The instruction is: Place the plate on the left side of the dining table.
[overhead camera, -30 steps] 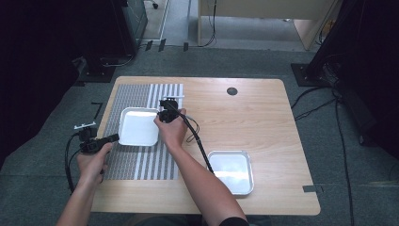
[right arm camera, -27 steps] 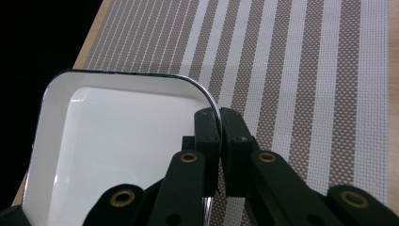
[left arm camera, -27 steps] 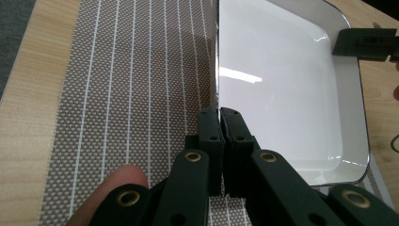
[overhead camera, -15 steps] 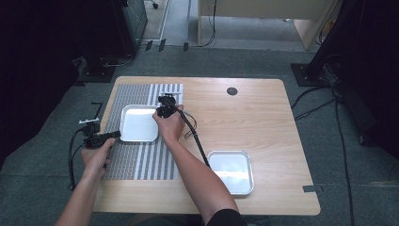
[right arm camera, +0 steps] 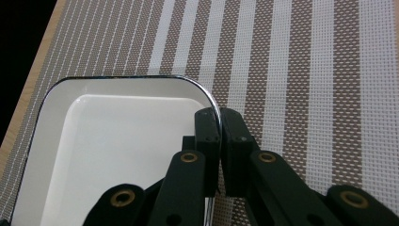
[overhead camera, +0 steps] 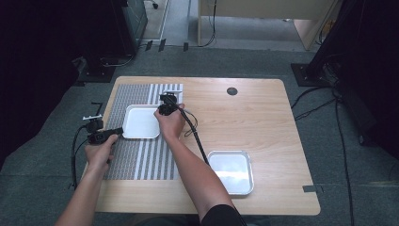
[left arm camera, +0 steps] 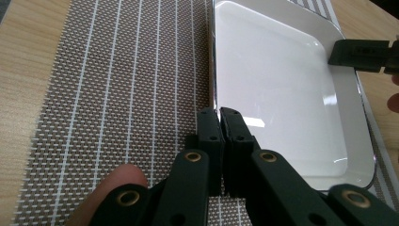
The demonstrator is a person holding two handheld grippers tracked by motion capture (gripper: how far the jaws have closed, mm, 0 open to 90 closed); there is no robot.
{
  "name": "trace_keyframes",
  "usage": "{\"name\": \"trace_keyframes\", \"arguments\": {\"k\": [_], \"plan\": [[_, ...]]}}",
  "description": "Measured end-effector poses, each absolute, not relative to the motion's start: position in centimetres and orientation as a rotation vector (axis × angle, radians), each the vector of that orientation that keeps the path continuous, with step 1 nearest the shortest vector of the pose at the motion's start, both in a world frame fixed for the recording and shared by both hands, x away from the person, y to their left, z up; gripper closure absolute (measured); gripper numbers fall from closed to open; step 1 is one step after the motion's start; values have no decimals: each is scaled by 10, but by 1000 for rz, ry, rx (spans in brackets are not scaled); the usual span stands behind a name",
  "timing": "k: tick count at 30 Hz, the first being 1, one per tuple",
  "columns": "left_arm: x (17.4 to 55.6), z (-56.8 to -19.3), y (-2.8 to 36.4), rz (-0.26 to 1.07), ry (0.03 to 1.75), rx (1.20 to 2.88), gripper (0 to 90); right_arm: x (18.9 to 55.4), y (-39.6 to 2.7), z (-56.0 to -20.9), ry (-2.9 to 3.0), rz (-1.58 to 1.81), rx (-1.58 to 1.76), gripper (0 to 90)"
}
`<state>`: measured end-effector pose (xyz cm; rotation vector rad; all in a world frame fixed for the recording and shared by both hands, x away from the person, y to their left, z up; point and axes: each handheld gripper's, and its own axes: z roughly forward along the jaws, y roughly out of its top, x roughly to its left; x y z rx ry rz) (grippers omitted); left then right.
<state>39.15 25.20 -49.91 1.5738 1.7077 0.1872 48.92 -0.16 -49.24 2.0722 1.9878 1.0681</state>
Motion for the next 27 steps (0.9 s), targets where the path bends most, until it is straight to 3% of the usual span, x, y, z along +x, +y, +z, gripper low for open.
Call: {"name": "trace_keyframes", "arguments": {"k": [11, 13, 15, 21, 22, 27], "plan": [[393, -500, 253, 191, 1710, 1556, 885, 492, -4, -499, 2008, 1077, 2077, 862], [392, -499, 253, 190, 1711, 1555, 879, 493, -5, -499, 2013, 1077, 2069, 845], [391, -498, 253, 196, 1707, 1563, 871, 493, -6, -499, 2025, 1107, 2044, 768], [387, -490, 254, 229, 1691, 1533, 728, 494, -13, -497, 1995, 1182, 1951, 639], [385, -487, 252, 270, 1691, 1530, 633, 493, -16, -496, 1999, 1189, 1873, 603], [379, -482, 255, 294, 1680, 1485, 521, 489, -20, -494, 2017, 1215, 1762, 580]]}}
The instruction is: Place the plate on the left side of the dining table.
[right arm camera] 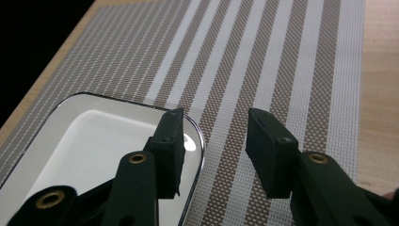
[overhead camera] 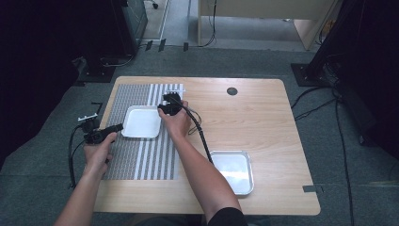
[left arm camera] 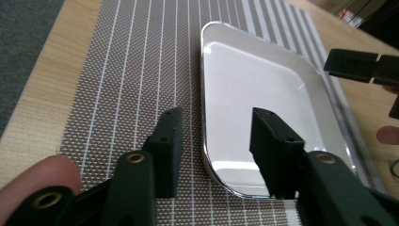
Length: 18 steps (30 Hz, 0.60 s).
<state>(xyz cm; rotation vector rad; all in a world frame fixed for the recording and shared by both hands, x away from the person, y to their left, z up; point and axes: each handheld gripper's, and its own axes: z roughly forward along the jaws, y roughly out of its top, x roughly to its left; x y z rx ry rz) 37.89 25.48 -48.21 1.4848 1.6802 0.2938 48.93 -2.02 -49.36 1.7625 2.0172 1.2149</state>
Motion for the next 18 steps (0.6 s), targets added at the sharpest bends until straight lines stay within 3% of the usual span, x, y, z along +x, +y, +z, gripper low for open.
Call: {"name": "trace_keyframes", "arguments": {"k": [1, 11, 18], "plan": [[375, -480, 257, 307, 1678, 1463, 469, 488, -23, -492, 2031, 1254, 1752, 490], [360, -476, 252, 326, 1664, 1455, 305, 470, -38, -476, 2120, 1188, 1628, 302], [346, -470, 244, 339, 1614, 1492, 223, 455, -55, -470, 2118, 1180, 1552, 287]]}}
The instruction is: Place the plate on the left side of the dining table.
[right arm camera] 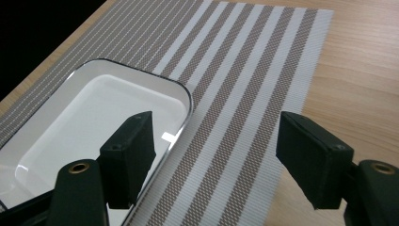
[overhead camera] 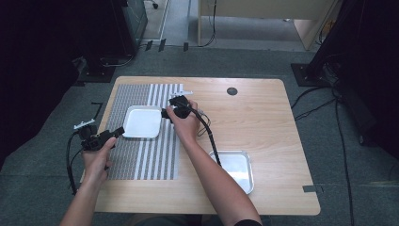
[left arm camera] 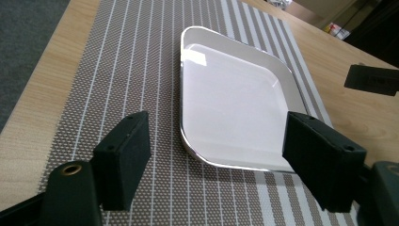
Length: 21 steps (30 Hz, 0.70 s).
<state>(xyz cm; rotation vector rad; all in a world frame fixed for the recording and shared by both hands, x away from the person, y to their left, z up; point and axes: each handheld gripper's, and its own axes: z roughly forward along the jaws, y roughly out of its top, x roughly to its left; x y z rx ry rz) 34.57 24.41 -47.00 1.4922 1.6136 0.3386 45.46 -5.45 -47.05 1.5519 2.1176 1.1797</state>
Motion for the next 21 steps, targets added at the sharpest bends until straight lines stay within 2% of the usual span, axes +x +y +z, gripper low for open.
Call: {"name": "trace_keyframes", "arguments": {"k": [6, 16, 21], "plan": [[336, -466, 239, 345, 1580, 1530, 167, 443, -71, -467, 2107, 1202, 1552, 267], [316, -464, 230, 390, 1559, 1616, 156, 425, -102, -466, 2109, 1179, 1547, 236], [308, -464, 235, 400, 1564, 1553, 155, 418, -118, -464, 2102, 1177, 1557, 233]]}}
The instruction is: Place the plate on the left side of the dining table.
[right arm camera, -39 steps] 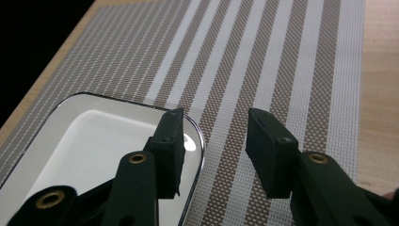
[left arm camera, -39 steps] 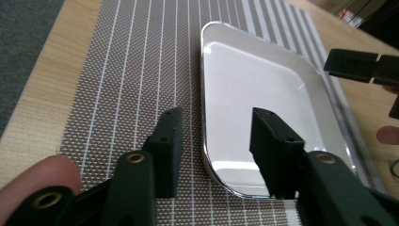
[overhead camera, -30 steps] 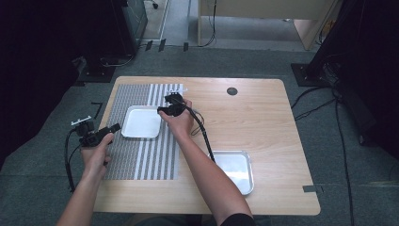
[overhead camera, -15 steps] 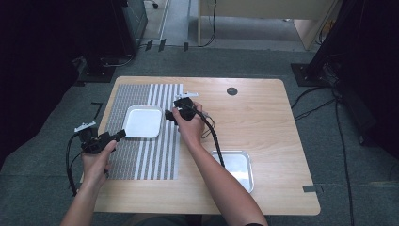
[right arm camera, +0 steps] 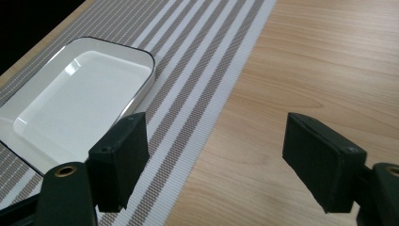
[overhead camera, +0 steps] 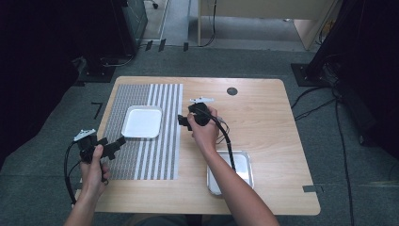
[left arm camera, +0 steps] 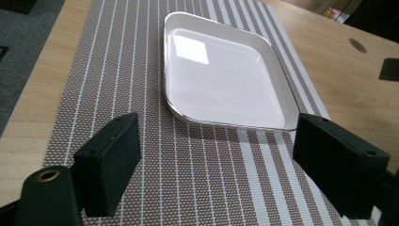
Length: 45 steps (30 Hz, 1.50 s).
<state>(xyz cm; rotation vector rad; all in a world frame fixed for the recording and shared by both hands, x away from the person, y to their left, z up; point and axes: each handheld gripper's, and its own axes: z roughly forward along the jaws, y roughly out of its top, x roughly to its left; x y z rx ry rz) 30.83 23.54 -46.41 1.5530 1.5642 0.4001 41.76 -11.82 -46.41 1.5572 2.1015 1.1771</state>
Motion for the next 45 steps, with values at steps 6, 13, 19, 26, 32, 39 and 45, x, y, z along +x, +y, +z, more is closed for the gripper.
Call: {"name": "trace_keyframes", "arguments": {"k": [6, 13, 19, 26, 32, 39, 45], "plan": [[301, -471, 235, 404, 1576, 1582, 155, 408, -138, -461, 2081, 1182, 1570, 233], [298, -476, 236, 404, 1608, 1557, 156, 399, -157, -460, 2056, 1182, 1573, 233], [294, -476, 233, 421, 1605, 1570, 156, 390, -178, -460, 2023, 1173, 1593, 234], [291, -483, 227, 420, 1601, 1612, 156, 377, -201, -462, 1992, 1161, 1612, 234], [287, -486, 224, 424, 1597, 1622, 156, 367, -220, -461, 1966, 1151, 1620, 233], [285, -485, 220, 438, 1603, 1622, 156, 356, -241, -459, 1927, 1149, 1637, 235], [282, -484, 219, 458, 1604, 1631, 155, 347, -258, -460, 1899, 1140, 1647, 235]]}}
